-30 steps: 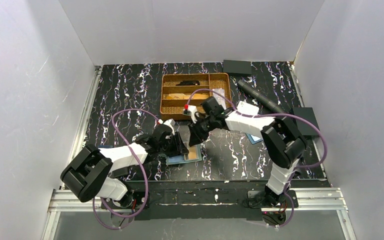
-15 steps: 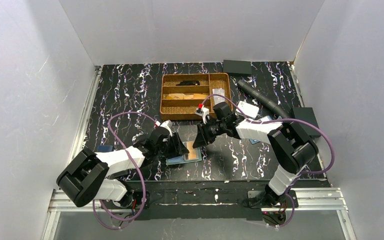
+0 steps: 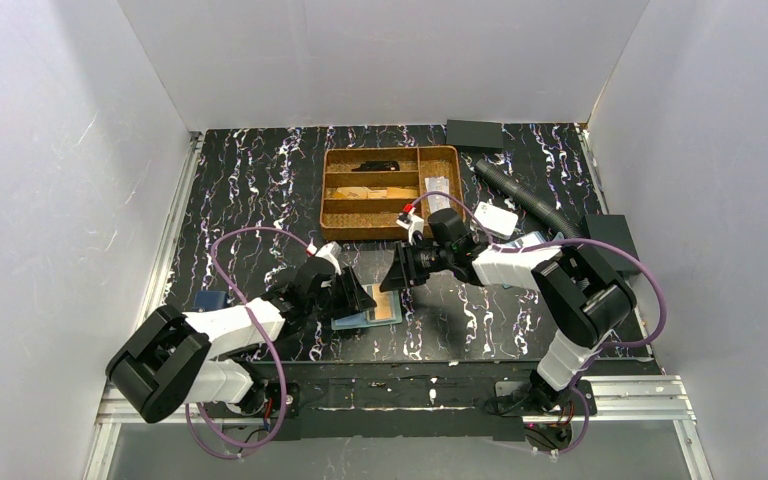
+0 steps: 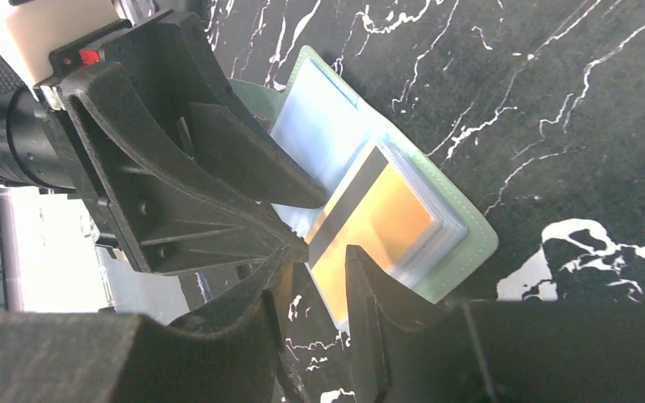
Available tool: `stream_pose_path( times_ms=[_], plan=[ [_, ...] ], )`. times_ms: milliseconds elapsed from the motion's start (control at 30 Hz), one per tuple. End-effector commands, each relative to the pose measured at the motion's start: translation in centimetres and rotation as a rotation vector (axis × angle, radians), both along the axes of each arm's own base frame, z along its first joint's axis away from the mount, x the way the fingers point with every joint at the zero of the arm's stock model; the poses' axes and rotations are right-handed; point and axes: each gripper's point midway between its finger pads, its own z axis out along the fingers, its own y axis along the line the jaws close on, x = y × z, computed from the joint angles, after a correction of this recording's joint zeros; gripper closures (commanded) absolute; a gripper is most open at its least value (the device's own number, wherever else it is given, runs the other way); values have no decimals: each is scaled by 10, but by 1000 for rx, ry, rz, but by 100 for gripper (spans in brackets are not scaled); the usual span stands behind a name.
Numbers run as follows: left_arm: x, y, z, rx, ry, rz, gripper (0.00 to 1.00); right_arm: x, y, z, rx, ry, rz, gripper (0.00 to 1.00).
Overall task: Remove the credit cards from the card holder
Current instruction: Remove the credit card from the card holder.
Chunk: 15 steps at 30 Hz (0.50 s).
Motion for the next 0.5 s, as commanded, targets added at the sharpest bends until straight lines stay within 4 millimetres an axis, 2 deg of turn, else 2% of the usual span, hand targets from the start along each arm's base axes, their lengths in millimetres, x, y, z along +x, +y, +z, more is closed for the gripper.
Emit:
stream_pose_path(
  times_ms=[0,467],
  plan=[
    [0,2,-1,3,-13,8,59,3,8,5,28,-14,-10,62],
    [-2,3,-8,12,2,8,59,6,2,-13,-70,11,-87,63]
  ],
)
